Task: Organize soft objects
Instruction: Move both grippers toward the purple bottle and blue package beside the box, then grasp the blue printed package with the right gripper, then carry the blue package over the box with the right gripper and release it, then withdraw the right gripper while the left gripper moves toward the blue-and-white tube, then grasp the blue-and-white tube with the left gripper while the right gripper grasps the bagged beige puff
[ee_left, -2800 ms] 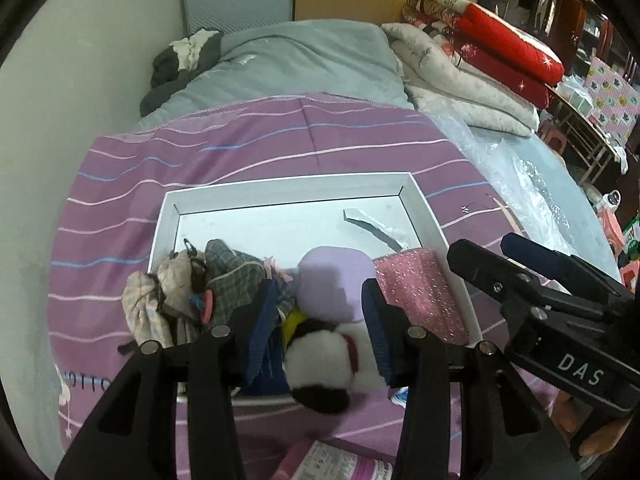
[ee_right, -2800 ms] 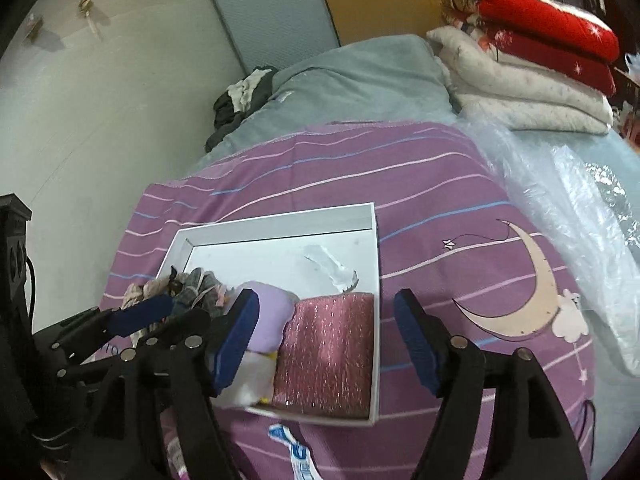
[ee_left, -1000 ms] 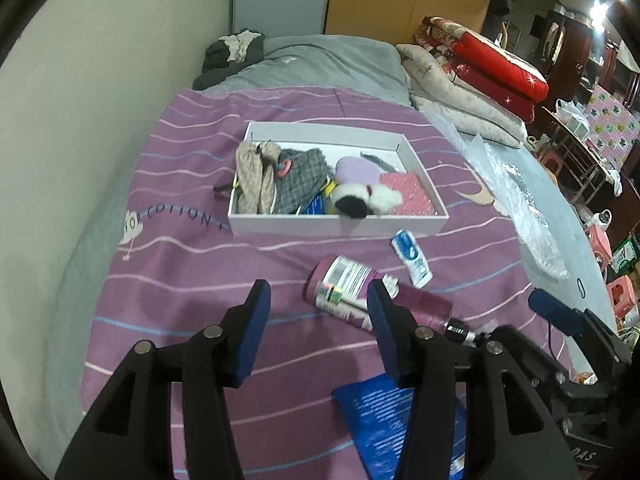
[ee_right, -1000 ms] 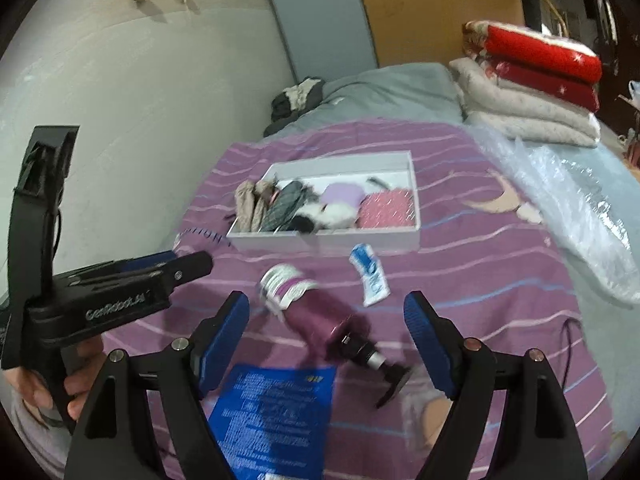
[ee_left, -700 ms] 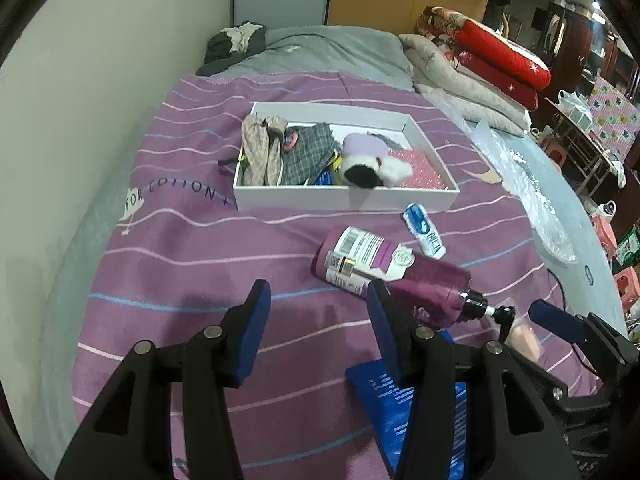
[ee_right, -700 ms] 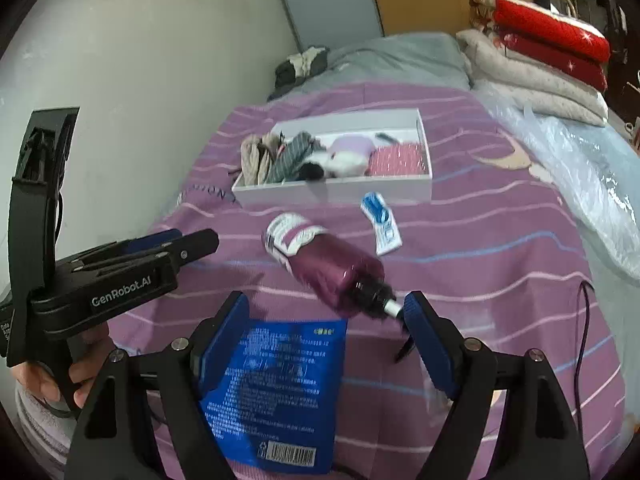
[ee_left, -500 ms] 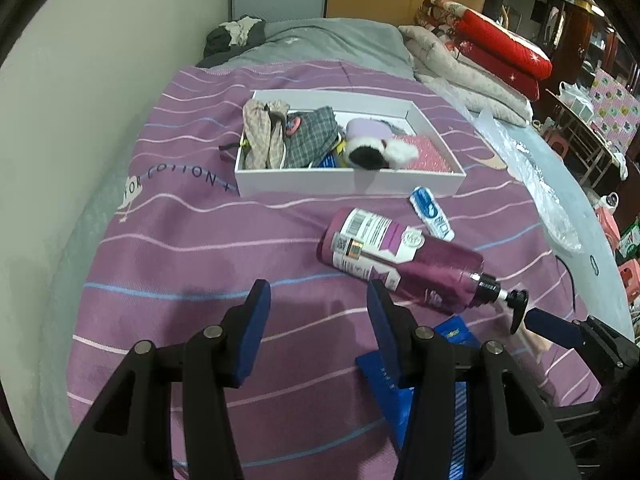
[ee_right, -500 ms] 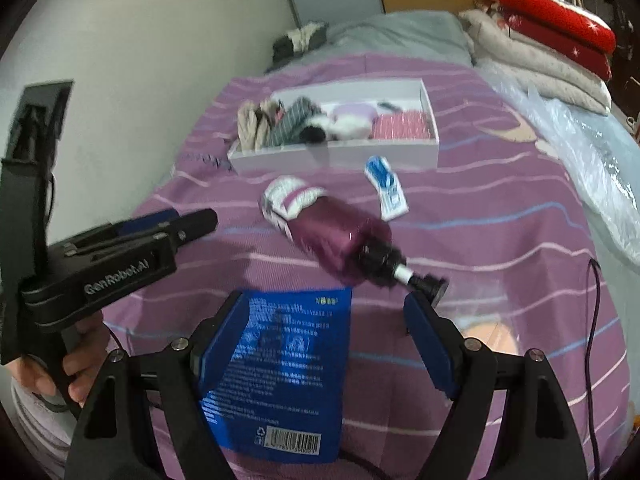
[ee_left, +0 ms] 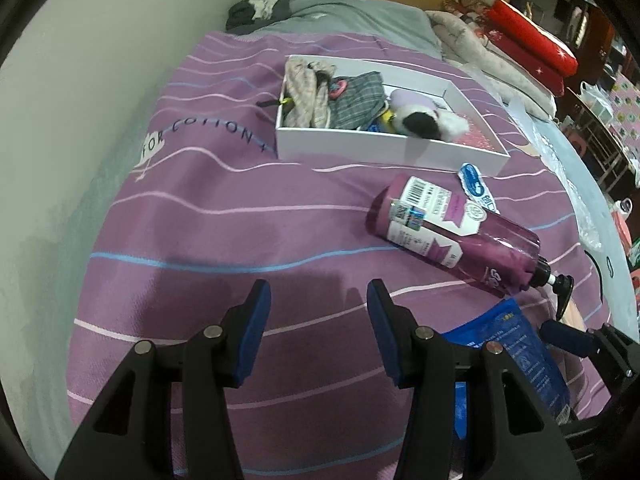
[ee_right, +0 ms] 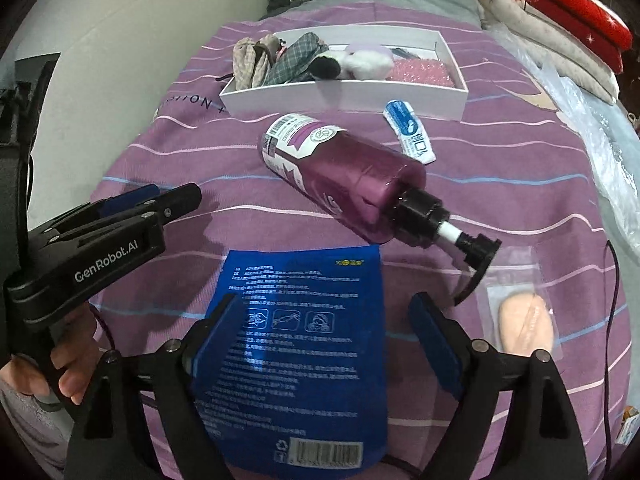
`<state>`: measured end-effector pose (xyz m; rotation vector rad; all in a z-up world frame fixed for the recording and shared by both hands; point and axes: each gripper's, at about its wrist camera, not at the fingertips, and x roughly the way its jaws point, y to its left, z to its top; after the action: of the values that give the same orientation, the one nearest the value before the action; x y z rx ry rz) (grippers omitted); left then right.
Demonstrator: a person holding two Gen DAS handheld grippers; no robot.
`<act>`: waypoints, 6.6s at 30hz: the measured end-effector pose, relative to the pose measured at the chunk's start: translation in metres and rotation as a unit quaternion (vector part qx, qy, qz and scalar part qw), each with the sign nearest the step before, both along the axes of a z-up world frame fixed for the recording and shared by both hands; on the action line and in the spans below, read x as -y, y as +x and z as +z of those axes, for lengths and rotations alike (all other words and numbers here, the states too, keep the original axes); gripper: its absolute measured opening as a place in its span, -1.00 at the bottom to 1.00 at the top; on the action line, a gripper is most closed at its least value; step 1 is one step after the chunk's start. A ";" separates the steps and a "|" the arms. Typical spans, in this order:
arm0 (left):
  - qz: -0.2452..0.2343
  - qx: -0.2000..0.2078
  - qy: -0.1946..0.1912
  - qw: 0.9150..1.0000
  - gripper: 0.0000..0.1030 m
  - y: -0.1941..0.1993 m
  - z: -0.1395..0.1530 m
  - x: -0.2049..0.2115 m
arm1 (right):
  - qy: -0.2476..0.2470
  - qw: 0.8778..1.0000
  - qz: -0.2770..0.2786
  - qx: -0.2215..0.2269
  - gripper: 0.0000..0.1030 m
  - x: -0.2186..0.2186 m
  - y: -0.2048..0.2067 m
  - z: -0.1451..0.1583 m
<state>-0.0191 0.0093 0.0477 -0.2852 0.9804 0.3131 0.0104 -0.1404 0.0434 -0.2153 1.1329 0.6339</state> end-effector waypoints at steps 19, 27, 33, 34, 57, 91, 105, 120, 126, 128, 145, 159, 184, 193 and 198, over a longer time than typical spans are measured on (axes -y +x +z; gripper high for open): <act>0.003 -0.022 -0.018 1.000 0.00 0.000 -0.010 -0.010 | -0.029 0.999 0.026 -0.031 1.00 -0.019 -0.007 -0.016; 0.002 -0.020 -0.015 1.000 0.00 0.000 -0.008 -0.010 | -0.045 0.997 0.031 -0.046 0.71 -0.012 -0.010 -0.010; 0.001 -0.015 -0.013 1.000 0.00 0.000 -0.004 -0.009 | -0.023 0.998 0.011 -0.055 0.42 0.003 -0.006 -0.001; 0.001 -0.014 -0.012 1.000 0.00 0.000 -0.004 -0.009 | -0.020 0.998 0.008 -0.055 0.37 0.005 -0.006 0.001; -0.019 0.092 -0.001 0.996 0.34 0.044 0.058 -0.005 | 0.138 0.989 -0.017 -0.054 0.14 0.022 0.080 0.083; -0.025 0.028 -0.101 0.994 0.50 0.233 0.048 -0.043 | 0.183 0.971 -0.117 -0.101 0.22 -0.026 0.289 0.037; -0.067 0.030 -0.070 0.995 0.50 0.219 0.017 -0.032 | 0.151 0.980 -0.113 -0.058 0.41 -0.054 0.303 0.016; -0.047 0.064 -0.112 0.991 0.50 0.213 0.021 -0.047 | 0.141 0.983 -0.114 0.008 0.59 -0.044 0.303 0.028; -0.045 0.058 -0.115 0.991 0.50 0.213 0.024 -0.044 | 0.116 0.987 -0.110 0.024 0.59 -0.020 0.276 0.037; -0.044 0.052 -0.112 0.991 0.50 0.212 0.025 -0.042 | 0.105 0.988 -0.109 0.026 0.59 -0.012 0.268 0.038; -0.096 0.008 -0.153 0.984 0.50 0.188 0.046 -0.012 | 0.091 0.987 -0.133 -0.010 0.58 0.033 0.206 0.062; -0.130 -0.074 -0.211 0.966 -0.07 0.194 0.020 0.024 | -0.008 0.988 -0.138 -0.063 0.59 0.068 0.163 0.036; -0.061 -0.143 -0.289 0.945 0.23 0.206 -0.023 0.038 | -0.048 0.985 -0.068 -0.151 0.59 0.110 0.125 -0.005; -0.064 -0.169 -0.234 0.955 0.20 0.204 -0.023 0.054 | -0.060 0.985 -0.041 -0.154 0.59 0.108 0.117 -0.026; -0.050 -0.164 -0.201 0.965 0.20 0.209 -0.026 0.059 | -0.036 0.985 -0.049 -0.163 0.59 0.118 0.122 -0.026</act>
<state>0.1894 -0.0494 0.0212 -0.5633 1.3822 0.0651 0.1320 -0.2580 0.0172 -0.1192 1.4741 0.5521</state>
